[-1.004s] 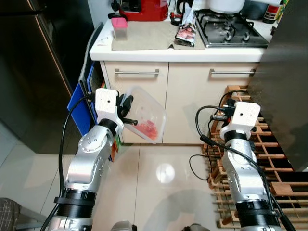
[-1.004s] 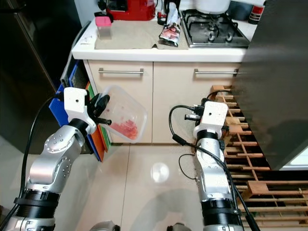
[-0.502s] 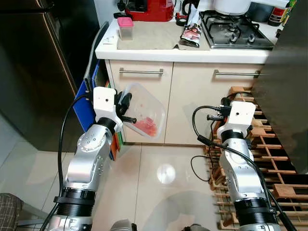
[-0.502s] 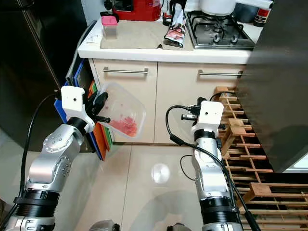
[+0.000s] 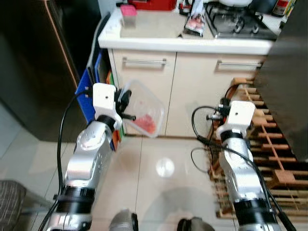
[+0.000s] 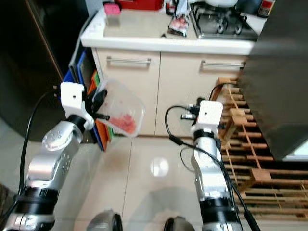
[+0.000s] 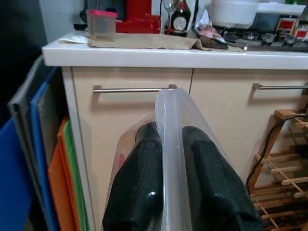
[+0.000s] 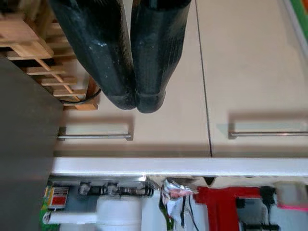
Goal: Restocking fridge
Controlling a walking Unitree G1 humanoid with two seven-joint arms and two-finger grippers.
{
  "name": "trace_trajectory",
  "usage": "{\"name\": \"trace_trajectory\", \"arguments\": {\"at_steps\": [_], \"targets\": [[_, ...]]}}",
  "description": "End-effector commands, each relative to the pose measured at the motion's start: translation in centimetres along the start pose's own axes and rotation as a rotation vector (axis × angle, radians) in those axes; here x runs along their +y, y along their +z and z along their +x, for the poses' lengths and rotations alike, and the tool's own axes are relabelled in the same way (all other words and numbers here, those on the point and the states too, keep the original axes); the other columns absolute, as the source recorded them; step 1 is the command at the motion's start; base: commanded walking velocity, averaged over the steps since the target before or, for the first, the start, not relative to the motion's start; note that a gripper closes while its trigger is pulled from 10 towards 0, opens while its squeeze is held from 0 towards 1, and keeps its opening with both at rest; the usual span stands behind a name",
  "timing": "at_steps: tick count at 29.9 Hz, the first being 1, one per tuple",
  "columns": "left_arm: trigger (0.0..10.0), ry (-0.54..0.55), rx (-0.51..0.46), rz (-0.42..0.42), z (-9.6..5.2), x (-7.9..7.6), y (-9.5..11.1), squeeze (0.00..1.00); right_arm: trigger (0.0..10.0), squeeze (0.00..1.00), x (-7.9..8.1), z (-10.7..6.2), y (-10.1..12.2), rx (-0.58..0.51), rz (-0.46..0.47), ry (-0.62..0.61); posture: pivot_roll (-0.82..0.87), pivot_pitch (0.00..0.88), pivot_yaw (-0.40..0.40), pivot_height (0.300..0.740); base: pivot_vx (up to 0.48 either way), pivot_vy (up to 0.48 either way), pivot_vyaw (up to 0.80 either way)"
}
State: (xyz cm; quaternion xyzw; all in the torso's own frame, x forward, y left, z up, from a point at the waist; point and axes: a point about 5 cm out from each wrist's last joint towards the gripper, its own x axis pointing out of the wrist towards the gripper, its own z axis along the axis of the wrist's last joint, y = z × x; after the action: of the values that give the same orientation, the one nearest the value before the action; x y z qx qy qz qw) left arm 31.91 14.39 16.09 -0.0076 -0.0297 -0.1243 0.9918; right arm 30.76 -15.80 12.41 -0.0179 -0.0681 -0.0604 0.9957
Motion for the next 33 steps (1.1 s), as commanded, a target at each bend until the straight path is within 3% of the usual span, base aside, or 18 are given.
{"name": "trace_trajectory", "arguments": {"at_steps": [1, 13, 33], "targets": [[10.0, 0.003, -0.03, 0.01, 0.23, -0.02, 0.58, 0.0, 10.0, 0.0, -0.2, 0.05, -0.01, -0.003, -0.01, -0.003, 0.06, 0.0, 0.006, 0.711, -0.274, 0.0, 0.0], [10.0, -0.033, -0.032, 0.007, -0.14, -0.29, 0.27, 0.0, 10.0, 0.0, -0.23, -0.18, -0.16, 0.002, -0.015, -0.001, 0.05, 0.0, 0.006, 0.711, -0.113, -0.02, 0.0], [10.0, -0.04, -0.049, -0.005, -0.56, -0.67, -0.27, 0.0, 10.0, 0.0, -0.81, -0.19, -0.47, 0.016, -0.036, -0.001, 0.05, 0.0, -0.002, 0.711, 0.0, -0.451, 0.0]]}}
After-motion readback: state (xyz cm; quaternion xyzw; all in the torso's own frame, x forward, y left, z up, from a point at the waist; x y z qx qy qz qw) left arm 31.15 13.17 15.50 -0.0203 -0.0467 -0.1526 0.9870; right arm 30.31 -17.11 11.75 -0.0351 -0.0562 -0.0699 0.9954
